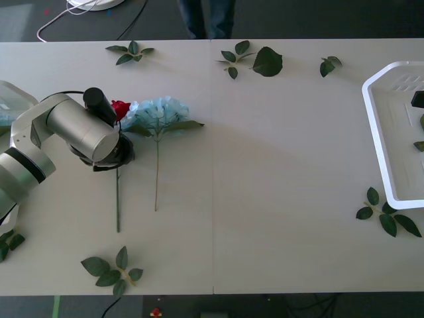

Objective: Place the red flowers into the right box and the blue flowers into the left box. If a person shows an open palm, hand one flower to the person first, then continue sorting.

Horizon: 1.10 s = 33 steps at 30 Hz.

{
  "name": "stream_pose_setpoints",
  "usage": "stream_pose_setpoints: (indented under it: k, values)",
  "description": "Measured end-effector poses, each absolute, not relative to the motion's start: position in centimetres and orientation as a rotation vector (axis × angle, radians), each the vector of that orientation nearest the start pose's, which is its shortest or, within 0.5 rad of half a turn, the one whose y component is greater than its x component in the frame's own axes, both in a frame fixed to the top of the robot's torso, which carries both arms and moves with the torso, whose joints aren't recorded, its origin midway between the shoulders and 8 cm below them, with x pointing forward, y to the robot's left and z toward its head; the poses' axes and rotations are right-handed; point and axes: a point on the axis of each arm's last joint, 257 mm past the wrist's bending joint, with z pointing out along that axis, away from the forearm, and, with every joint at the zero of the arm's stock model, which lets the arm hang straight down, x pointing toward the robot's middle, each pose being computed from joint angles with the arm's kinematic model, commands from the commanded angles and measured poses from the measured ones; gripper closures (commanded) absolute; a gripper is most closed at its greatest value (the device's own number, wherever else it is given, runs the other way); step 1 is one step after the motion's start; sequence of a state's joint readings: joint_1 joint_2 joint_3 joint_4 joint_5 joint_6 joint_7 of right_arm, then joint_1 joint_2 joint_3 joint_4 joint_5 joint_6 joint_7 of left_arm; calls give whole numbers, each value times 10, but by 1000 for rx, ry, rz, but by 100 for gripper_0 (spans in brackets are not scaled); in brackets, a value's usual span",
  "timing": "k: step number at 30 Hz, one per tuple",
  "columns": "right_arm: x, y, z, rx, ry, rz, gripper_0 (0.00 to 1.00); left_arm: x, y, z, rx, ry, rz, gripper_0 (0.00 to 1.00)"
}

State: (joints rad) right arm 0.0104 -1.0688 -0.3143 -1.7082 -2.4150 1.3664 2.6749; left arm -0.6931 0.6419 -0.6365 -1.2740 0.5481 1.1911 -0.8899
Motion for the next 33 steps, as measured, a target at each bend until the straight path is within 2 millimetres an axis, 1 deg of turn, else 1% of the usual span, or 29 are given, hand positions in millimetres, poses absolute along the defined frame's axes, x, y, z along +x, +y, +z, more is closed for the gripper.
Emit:
stream_pose_setpoints:
  k: [1, 2, 18, 23, 25, 27, 29, 32, 33]
  values:
    - [350, -260, -15, -1015, 1526, 981, 0, 550, 270, -326, -136, 2635, 125, 88]
    - [350, -260, -15, -1015, 1526, 981, 0, 551, 270, -326, -136, 2632, 125, 100]
    - [350, -260, -15, -1015, 1526, 981, 0, 554, 283, -327, -145, 2618, 172, 100]
    - [350, -260, -15, -1015, 1526, 981, 0, 563, 300, -318, -120, 2566, 266, 100]
    - [350, -260, -15, -1015, 1526, 981, 0, 566, 302, -314, -127, 2554, 270, 100]
    - [350, -260, -15, -1015, 1526, 981, 0, 569, 303, -303, -161, 2546, 254, 100]
    - [350, -260, -15, -1015, 1526, 981, 0, 566, 305, -282, -218, 2554, 243, 100]
    - [350, -260, -15, -1015, 1527, 981, 0, 555, 305, -234, -320, 2561, 208, 100]
    - [350, -260, -15, -1015, 1527, 981, 0, 550, 304, -214, -344, 2553, 186, 100]
